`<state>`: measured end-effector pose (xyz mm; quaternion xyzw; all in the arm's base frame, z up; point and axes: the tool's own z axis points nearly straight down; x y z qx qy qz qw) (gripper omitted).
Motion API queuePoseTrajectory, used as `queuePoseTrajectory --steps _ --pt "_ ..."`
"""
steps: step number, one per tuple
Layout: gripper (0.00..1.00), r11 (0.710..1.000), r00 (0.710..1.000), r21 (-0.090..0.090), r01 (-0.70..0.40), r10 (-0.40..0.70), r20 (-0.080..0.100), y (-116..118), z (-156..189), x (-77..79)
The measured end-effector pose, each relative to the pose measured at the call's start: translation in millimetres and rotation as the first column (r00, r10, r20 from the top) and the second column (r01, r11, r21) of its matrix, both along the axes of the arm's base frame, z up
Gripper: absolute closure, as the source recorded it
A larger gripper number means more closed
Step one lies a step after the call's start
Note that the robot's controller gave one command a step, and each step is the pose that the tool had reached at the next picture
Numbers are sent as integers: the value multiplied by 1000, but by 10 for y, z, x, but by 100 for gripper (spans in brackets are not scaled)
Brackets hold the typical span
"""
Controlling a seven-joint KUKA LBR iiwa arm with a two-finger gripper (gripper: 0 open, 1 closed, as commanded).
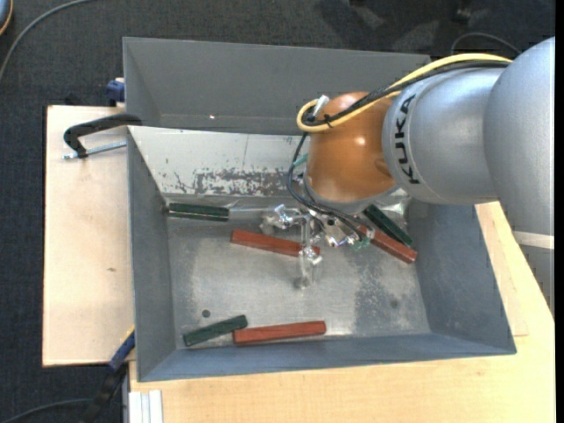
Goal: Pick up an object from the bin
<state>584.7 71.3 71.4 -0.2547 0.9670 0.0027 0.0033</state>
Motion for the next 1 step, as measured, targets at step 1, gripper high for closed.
queuePoseTrajectory --steps 1 --pt "100 1000 1000 -4 7 -7 0 -57 -2 4"
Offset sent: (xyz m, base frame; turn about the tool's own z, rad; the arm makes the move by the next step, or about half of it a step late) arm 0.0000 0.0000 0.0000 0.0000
